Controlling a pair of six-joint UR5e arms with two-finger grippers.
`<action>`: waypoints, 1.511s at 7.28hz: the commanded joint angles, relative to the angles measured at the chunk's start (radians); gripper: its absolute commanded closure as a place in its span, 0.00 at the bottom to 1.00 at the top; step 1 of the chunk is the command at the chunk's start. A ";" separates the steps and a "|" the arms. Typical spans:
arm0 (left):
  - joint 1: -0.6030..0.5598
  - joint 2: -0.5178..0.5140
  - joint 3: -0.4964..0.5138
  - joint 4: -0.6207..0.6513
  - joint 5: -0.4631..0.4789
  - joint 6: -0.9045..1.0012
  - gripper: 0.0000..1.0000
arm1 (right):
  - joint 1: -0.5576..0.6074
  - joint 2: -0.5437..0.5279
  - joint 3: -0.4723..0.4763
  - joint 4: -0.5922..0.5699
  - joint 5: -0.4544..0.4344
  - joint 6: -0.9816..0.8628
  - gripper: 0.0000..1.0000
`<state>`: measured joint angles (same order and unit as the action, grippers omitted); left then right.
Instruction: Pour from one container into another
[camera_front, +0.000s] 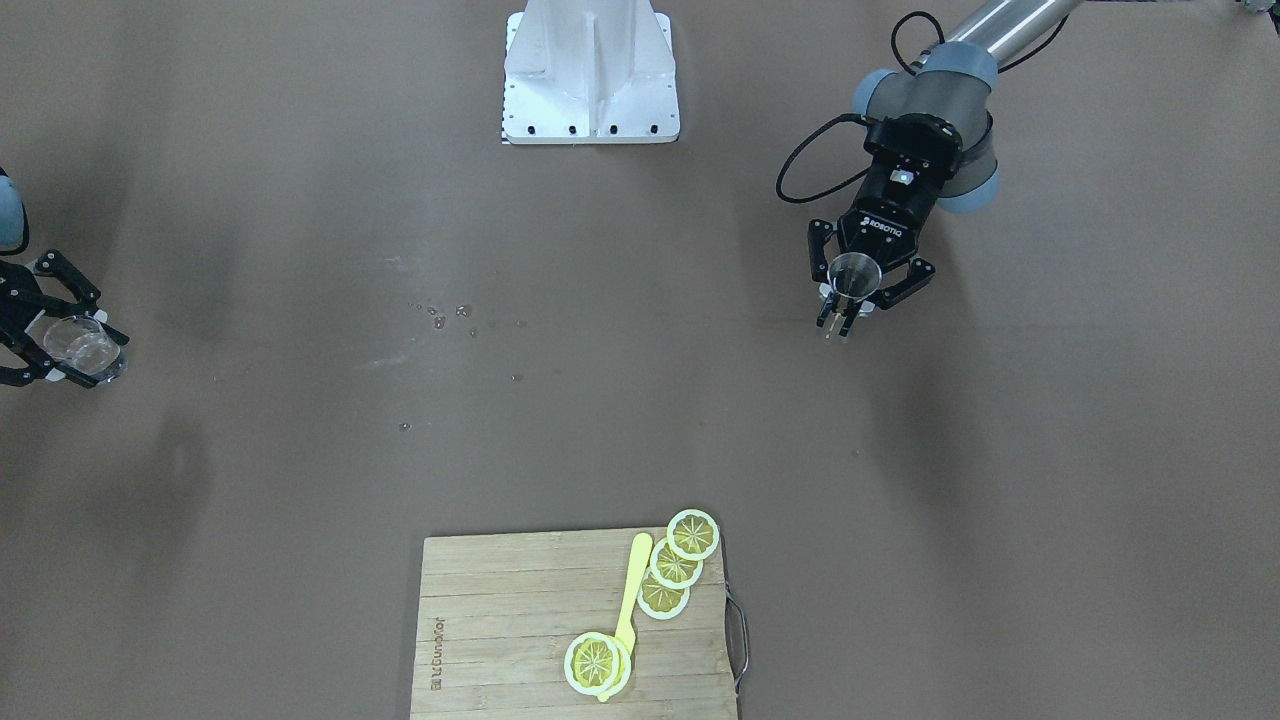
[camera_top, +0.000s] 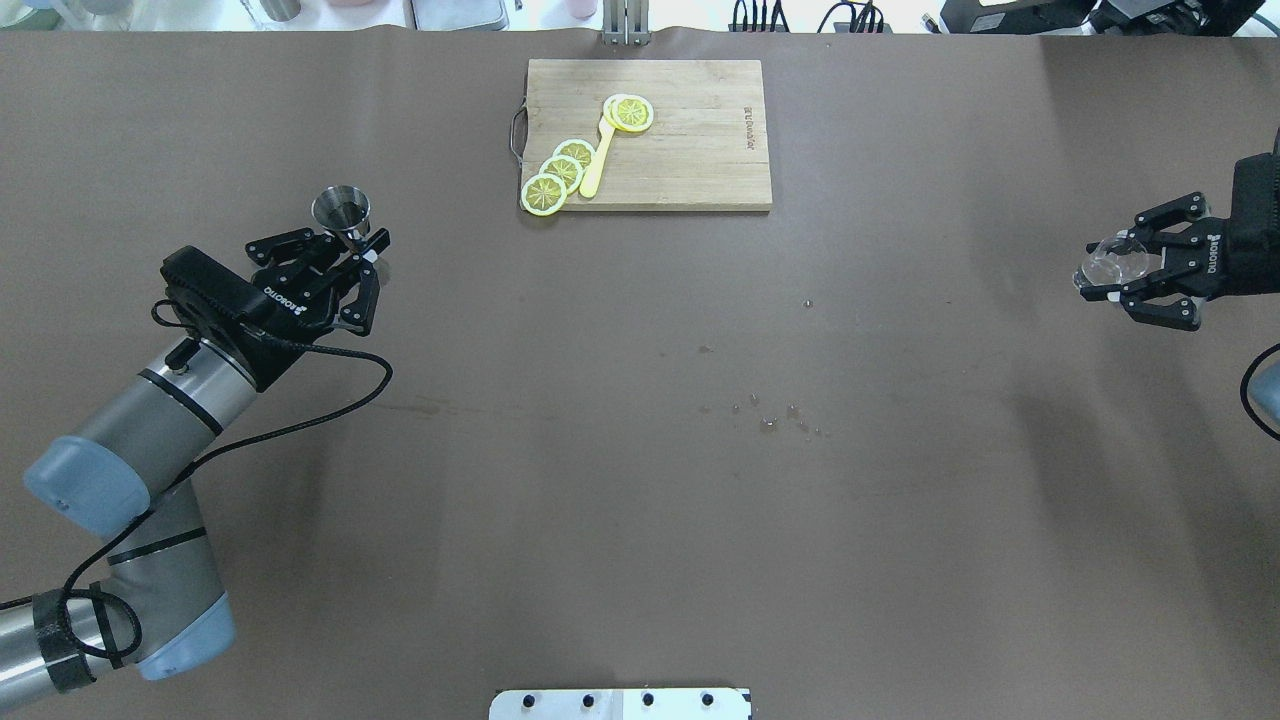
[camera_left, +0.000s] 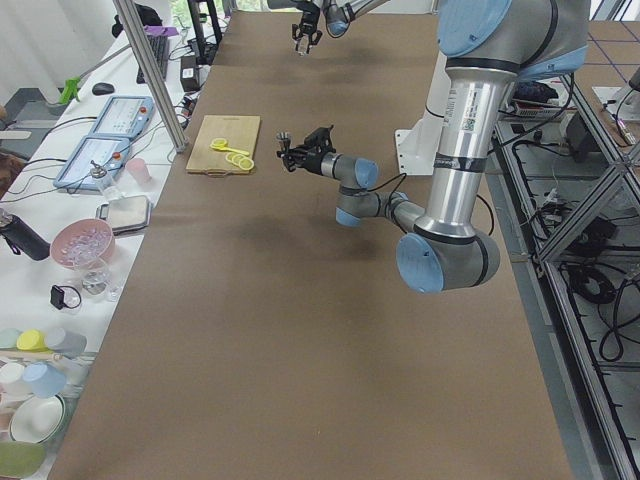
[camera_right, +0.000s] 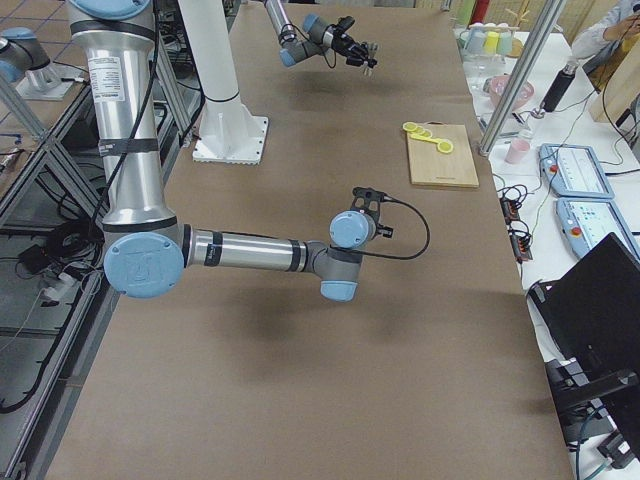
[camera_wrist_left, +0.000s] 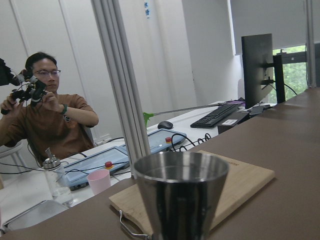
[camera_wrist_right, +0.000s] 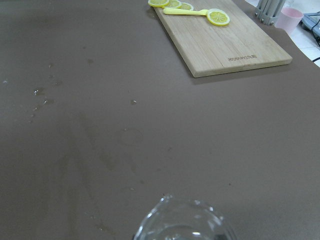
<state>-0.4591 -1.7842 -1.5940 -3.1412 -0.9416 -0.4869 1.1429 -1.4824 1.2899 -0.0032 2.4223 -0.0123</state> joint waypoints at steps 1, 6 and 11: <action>0.061 0.008 -0.050 0.119 0.241 -0.085 1.00 | 0.000 0.045 -0.157 0.130 0.021 0.002 1.00; 0.112 0.098 -0.067 0.388 0.506 -0.593 1.00 | -0.018 0.184 -0.305 0.147 0.109 0.000 1.00; 0.111 0.111 -0.080 0.889 0.543 -1.047 1.00 | -0.092 0.243 -0.313 0.149 0.118 -0.041 1.00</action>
<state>-0.3483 -1.6718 -1.6742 -2.3442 -0.4011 -1.4704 1.0695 -1.2527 0.9776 0.1455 2.5495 -0.0415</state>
